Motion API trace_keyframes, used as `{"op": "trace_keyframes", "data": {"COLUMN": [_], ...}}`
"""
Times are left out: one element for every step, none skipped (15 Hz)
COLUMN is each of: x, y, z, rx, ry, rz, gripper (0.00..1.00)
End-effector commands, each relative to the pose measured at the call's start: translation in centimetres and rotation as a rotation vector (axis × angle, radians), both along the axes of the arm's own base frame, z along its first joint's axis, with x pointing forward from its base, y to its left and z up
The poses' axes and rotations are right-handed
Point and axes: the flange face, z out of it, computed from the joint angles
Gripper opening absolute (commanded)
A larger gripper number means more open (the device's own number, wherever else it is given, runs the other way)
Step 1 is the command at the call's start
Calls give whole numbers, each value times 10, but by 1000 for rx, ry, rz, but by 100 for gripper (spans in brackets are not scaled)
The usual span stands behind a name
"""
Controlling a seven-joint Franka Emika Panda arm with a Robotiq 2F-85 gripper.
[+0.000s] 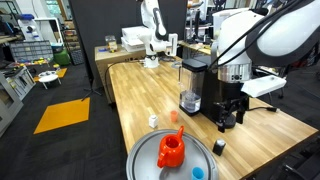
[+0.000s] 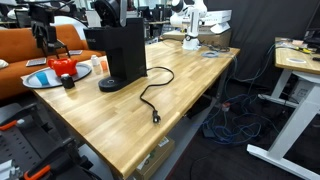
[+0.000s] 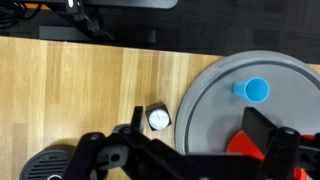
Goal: Put the black pepper shaker in the orange teapot
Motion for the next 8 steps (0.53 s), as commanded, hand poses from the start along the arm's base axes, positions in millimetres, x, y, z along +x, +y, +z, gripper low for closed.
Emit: {"op": "trace_keyframes", "data": {"x": [8, 9, 9, 7, 5, 3, 0, -1], "y": [1, 1, -1, -2, -4, -6, -9, -11], "z": [-4, -8, -15, -22, -29, -37, -44, -50], "rx": [47, 55, 54, 54, 51, 43, 39, 36], "ry": [-88, -99, -101, -98, -92, -85, -77, -70], "rz": [-51, -55, -59, -60, -60, -64, -68, -71], "gripper": [100, 100, 100, 100, 100, 100, 100, 100]}}
